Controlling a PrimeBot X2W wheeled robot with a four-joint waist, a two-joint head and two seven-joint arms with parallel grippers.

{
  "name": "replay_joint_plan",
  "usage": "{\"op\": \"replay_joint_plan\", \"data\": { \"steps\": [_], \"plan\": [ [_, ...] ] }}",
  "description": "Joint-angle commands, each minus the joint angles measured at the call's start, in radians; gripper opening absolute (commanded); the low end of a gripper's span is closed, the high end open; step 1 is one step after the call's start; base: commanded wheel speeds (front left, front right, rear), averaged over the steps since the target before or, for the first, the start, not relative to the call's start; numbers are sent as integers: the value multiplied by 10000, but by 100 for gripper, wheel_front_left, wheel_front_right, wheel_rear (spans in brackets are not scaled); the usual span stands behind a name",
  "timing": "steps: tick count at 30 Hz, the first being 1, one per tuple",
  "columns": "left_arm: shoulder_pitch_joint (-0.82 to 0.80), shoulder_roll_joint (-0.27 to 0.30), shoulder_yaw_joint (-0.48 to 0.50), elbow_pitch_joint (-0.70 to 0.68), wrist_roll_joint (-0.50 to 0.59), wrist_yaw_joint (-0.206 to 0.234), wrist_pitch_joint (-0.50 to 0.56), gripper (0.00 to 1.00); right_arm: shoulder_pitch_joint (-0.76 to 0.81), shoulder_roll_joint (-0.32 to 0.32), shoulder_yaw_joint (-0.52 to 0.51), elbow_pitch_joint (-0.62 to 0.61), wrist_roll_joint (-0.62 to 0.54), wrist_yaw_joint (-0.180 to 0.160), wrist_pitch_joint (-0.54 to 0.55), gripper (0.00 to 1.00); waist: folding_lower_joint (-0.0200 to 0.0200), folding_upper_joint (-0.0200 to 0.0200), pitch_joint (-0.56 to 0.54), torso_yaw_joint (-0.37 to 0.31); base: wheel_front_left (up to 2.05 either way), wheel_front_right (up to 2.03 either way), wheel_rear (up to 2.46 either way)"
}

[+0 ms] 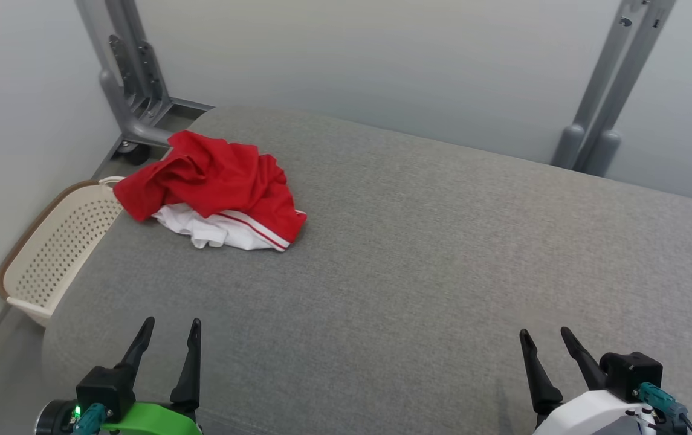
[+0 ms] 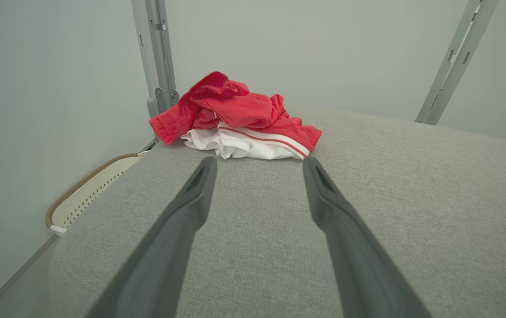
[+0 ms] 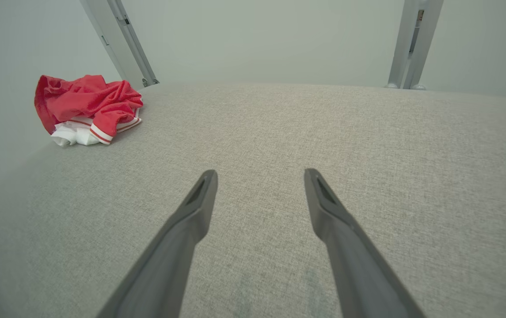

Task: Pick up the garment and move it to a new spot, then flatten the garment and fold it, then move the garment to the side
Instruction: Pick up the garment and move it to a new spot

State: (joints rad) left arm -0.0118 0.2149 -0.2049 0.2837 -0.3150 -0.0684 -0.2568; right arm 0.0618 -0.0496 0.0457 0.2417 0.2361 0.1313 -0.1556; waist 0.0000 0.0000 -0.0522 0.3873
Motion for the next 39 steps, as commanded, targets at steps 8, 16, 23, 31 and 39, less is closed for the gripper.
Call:
{"op": "replay_joint_plan", "data": {
  "steps": [8, 16, 23, 31, 39],
  "plan": [
    [326, 153, 83, -246, -137, 183, 38, 100, -217, -25, 453, 34, 79, -13, 65, 100, 0, 0, 118, 1143, 0, 0, 0],
    [612, 218, 235, -531, -251, 365, 3, 100, -470, -24, 599, 52, -134, -12, 192, 100, 0, 0, 320, 1238, 0, 0, 0],
    [417, 214, 122, -462, -274, 341, 48, 100, -352, -24, 589, -18, -236, -12, 220, 100, 0, 0, 334, 1199, 0, 0, 0],
    [-978, 291, -142, 295, -530, -105, 702, 100, -269, -24, 392, -561, -512, -12, 426, 100, 0, 0, 755, 1193, 0, 0, 0],
    [-4331, 353, -340, 2573, -1474, -529, 2543, 100, -962, -581, 1019, -1873, -937, -12, 1420, 100, 0, 0, 2177, 419, 0, 0, 0]
  ]
}}
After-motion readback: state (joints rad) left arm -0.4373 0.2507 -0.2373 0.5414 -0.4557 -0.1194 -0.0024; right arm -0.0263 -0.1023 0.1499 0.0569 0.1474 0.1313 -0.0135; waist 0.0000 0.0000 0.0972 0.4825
